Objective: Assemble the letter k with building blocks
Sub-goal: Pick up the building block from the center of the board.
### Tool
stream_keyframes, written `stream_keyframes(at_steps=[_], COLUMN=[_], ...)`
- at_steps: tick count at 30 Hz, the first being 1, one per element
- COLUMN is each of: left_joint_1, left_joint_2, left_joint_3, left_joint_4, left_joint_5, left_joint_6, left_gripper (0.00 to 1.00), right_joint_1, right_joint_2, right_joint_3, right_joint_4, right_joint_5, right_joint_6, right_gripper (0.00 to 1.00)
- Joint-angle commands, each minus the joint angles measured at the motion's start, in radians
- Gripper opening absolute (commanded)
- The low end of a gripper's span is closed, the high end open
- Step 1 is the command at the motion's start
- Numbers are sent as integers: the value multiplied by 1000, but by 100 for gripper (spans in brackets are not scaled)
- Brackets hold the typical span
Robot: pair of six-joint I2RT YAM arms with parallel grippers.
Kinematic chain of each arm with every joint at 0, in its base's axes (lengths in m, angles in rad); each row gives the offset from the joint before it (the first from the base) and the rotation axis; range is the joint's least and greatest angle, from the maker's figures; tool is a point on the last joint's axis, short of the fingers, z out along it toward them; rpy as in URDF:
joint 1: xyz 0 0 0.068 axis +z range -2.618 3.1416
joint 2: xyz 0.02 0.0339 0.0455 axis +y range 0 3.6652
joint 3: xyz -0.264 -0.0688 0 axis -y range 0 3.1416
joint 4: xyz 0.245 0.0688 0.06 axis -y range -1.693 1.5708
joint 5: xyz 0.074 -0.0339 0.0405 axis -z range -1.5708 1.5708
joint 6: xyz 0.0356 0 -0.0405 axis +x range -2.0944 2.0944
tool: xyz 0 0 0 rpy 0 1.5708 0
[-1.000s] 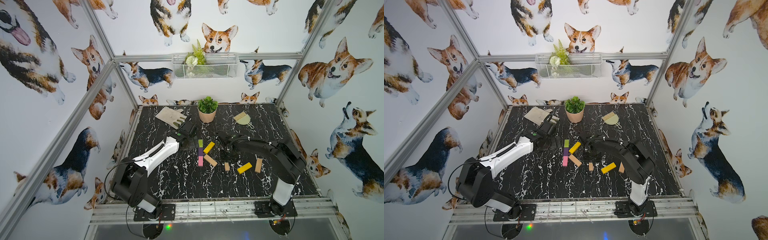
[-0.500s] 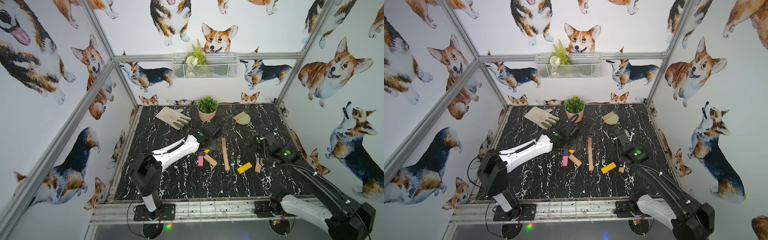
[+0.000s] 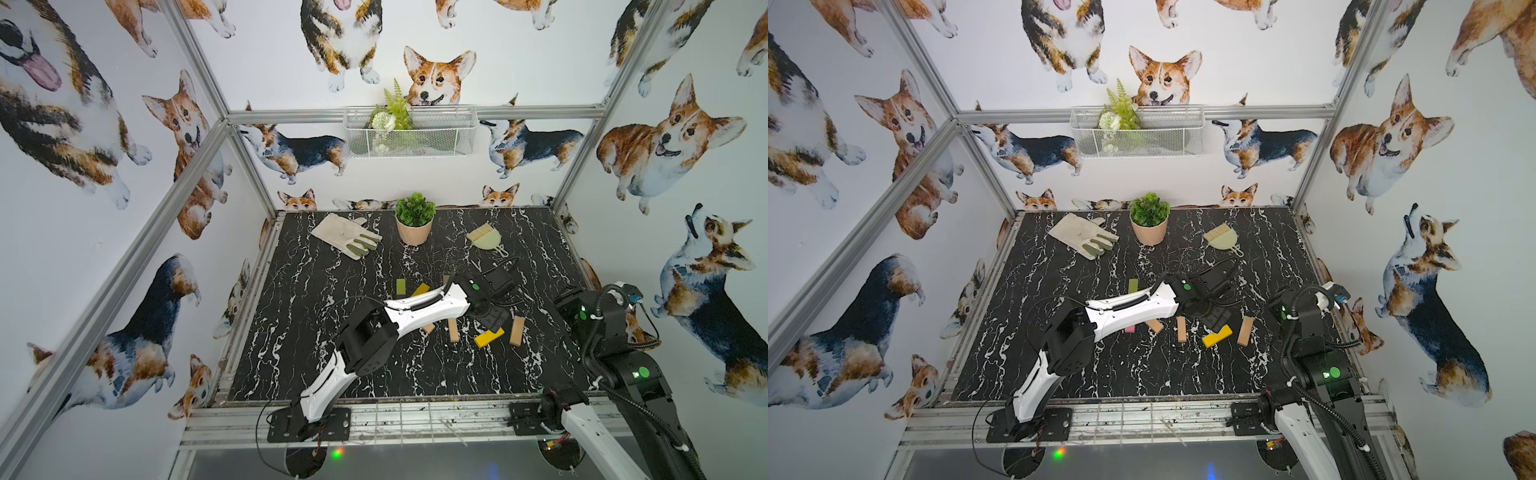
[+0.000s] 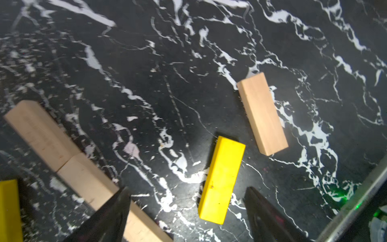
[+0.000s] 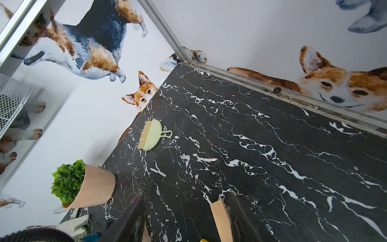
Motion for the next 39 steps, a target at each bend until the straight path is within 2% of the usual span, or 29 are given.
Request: stream_keyframes(at_steps=[1,11,21,27,37,39], left_joint_1=[-23,-67,-65,-62,-38,-26], left_joint_2=[47,130,191,203,204,198], left_joint_3=[33,75,108,119,134,149], left_joint_4=[-42,-84,-116,-128,-145,-152], left_joint_5=[67,42,76,85,122,123], left_joint_6=[91,133,114,113,108,106], left_gripper=[85,83,74,58,15,12], right_joint_1=[-9,-12,-12,-14,-14,-13], right_joint_2=[17,20,20,16,13,11], right_joint_3=[5,-8,-14,-22,-31,-32], right_joint_4=[-23,-28,-35,-40,-41,-41], right_joint_5=[-32,-47,-53,-54,-57,-58], right_joint_6=[14,23,25,33,44,45], right_gripper=[65,65,65,65,65,65])
